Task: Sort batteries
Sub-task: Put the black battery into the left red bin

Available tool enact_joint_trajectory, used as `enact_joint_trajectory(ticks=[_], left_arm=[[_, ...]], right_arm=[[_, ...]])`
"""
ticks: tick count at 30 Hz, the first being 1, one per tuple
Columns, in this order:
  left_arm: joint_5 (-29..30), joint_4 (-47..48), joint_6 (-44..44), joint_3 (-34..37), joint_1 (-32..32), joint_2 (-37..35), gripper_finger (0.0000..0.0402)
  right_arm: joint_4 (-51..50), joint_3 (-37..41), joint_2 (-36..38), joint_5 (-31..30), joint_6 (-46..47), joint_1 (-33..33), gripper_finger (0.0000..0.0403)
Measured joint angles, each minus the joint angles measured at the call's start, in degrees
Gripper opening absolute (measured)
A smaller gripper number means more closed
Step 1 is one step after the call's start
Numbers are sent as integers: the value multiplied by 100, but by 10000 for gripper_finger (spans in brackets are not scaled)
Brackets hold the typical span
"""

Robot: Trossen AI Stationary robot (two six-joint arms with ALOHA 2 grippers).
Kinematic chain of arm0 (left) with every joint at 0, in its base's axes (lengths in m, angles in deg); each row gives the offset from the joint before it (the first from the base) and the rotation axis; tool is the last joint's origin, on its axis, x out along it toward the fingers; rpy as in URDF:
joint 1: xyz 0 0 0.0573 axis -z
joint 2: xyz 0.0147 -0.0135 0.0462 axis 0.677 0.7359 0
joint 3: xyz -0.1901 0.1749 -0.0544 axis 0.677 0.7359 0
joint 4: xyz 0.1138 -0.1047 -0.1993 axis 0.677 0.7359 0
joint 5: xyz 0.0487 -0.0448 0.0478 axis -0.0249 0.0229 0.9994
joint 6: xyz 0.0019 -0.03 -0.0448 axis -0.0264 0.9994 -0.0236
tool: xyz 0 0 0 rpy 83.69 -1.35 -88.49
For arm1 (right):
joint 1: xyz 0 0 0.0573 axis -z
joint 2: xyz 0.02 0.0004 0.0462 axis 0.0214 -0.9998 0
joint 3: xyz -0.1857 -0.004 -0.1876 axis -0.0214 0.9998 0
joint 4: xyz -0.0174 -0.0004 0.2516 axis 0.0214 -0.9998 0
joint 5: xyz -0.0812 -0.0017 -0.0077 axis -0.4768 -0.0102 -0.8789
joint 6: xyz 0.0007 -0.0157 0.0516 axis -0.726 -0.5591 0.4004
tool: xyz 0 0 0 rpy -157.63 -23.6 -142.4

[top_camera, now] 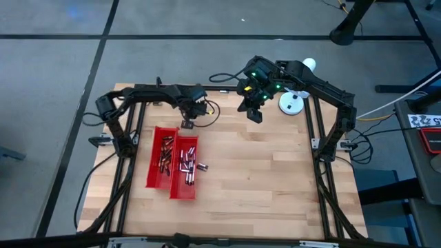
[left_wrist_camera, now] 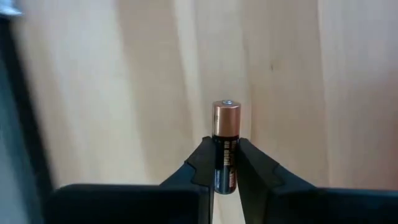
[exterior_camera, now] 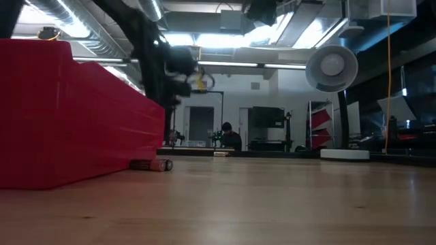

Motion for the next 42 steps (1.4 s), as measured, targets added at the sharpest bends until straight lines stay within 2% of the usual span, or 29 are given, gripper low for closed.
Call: enact_joint_trajectory(ticks=[5,10,16,22,27,36,42], left_arm=[[1,554,727,-2,0,-962,30],[84,1554,2077,-3,0,-1888,38],[119,2621,3925,148,59,-2595,32],[-46,3153,5196,676,510,-3194,42],[-506,3124,6206,1137,1099,-3572,44],[-606,3010,7602,1561,2059,-3674,46],[-620,2905,8067,1569,2337,-3640,47]], right_arm=[[1,0,0,-2,-63,0,5],[21,0,0,0,-259,0,5],[185,0,0,7,-516,0,5],[187,0,0,11,-779,2,5],[204,59,0,155,-824,9,5],[486,832,-4,450,-964,9,5],[989,1290,-4,807,-924,0,5]])
